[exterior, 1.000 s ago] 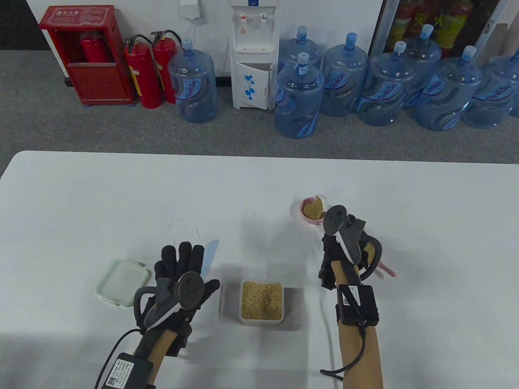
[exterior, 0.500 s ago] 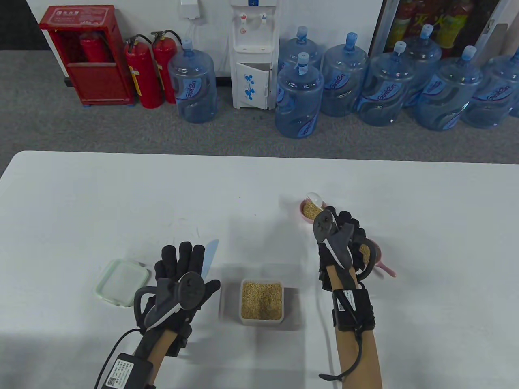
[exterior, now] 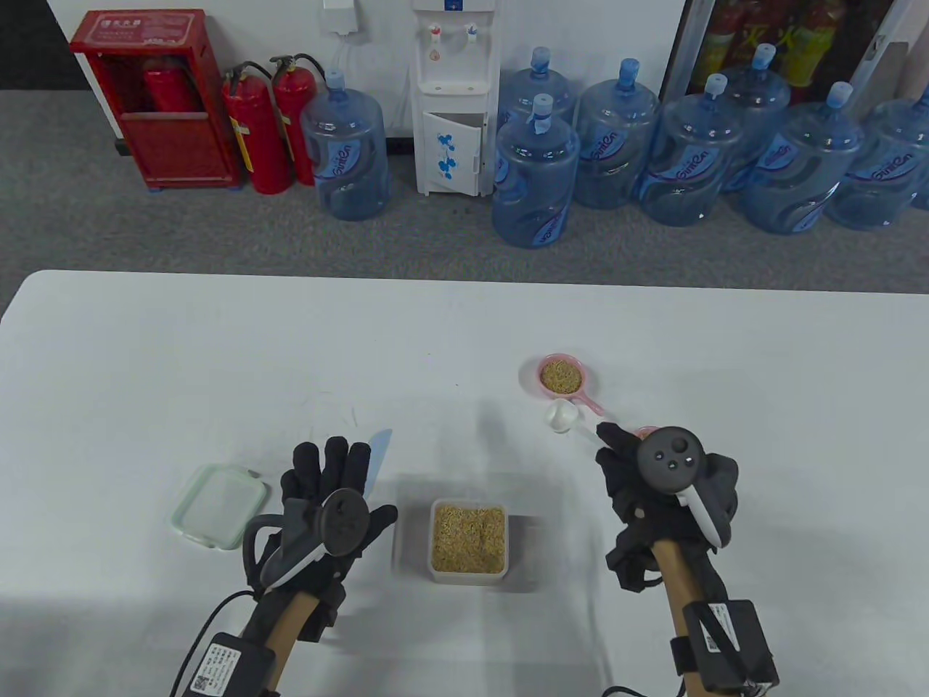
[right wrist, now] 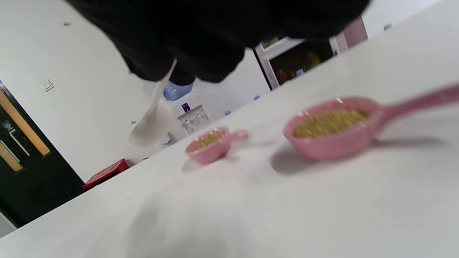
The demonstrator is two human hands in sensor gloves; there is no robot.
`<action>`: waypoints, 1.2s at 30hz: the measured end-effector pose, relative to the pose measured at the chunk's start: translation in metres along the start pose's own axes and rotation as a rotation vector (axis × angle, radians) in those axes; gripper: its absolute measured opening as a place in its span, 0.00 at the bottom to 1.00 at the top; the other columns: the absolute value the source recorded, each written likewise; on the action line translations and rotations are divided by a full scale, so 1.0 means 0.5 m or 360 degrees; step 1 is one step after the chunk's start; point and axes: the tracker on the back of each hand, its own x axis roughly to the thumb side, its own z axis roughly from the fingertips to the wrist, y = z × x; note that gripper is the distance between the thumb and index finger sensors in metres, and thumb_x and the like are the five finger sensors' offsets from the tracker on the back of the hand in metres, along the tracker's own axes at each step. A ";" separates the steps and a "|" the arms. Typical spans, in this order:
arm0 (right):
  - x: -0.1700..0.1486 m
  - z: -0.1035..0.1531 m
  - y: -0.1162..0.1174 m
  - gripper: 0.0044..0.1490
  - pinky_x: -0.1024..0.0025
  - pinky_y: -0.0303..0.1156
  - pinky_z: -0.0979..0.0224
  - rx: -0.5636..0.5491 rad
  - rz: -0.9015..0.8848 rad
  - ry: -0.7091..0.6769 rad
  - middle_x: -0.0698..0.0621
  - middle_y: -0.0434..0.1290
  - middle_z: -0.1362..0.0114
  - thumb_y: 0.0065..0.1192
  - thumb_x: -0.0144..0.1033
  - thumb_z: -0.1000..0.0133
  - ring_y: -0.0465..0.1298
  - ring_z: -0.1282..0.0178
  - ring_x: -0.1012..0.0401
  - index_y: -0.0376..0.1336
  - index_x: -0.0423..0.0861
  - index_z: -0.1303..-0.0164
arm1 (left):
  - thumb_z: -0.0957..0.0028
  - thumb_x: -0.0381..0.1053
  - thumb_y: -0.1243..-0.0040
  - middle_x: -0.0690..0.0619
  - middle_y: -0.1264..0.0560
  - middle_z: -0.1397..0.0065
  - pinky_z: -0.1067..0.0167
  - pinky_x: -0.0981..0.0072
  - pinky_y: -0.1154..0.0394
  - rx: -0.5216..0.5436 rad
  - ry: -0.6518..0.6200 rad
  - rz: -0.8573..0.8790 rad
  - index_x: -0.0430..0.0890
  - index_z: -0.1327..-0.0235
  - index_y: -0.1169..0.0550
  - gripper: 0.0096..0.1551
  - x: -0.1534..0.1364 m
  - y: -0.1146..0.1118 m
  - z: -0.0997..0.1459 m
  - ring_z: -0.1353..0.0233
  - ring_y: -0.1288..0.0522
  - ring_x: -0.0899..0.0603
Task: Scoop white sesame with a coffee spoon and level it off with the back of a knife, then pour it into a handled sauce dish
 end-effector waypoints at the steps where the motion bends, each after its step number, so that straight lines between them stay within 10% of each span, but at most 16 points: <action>1: -0.018 0.010 0.007 0.27 0.66 0.78 0.58 0.0021 -0.0049 0.0019 0.51 0.79 0.50 0.64 0.45 0.35 0.74 0.67 0.68 0.67 0.56 0.24 | 0.47 0.75 0.61 0.45 0.59 0.08 0.20 0.33 0.52 0.0000 0.0000 0.0002 0.54 0.11 0.55 0.53 0.000 0.000 0.000 0.14 0.61 0.25; 12: -0.070 0.020 0.079 0.27 0.65 0.77 0.57 0.0162 0.0134 0.0091 0.50 0.79 0.49 0.63 0.45 0.34 0.74 0.67 0.67 0.67 0.56 0.24 | 0.47 0.75 0.61 0.45 0.59 0.08 0.20 0.33 0.52 -0.0014 0.0007 0.0006 0.54 0.11 0.55 0.53 0.000 -0.001 0.001 0.14 0.61 0.25; 20: -0.030 0.042 0.119 0.27 0.51 0.77 0.37 -0.0061 0.0842 -0.0030 0.49 0.78 0.34 0.61 0.47 0.36 0.82 0.47 0.59 0.70 0.54 0.27 | 0.47 0.75 0.61 0.45 0.60 0.09 0.21 0.31 0.53 -0.0017 0.0038 -0.0008 0.53 0.11 0.56 0.54 0.003 -0.001 0.002 0.15 0.64 0.24; 36: -0.011 0.044 0.160 0.25 0.50 0.74 0.32 -0.0106 0.1168 -0.0104 0.50 0.79 0.32 0.66 0.47 0.38 0.81 0.41 0.56 0.74 0.51 0.33 | 0.47 0.75 0.61 0.43 0.61 0.09 0.21 0.30 0.54 -0.0045 0.0072 0.0021 0.48 0.12 0.59 0.57 -0.003 -0.006 -0.001 0.16 0.65 0.23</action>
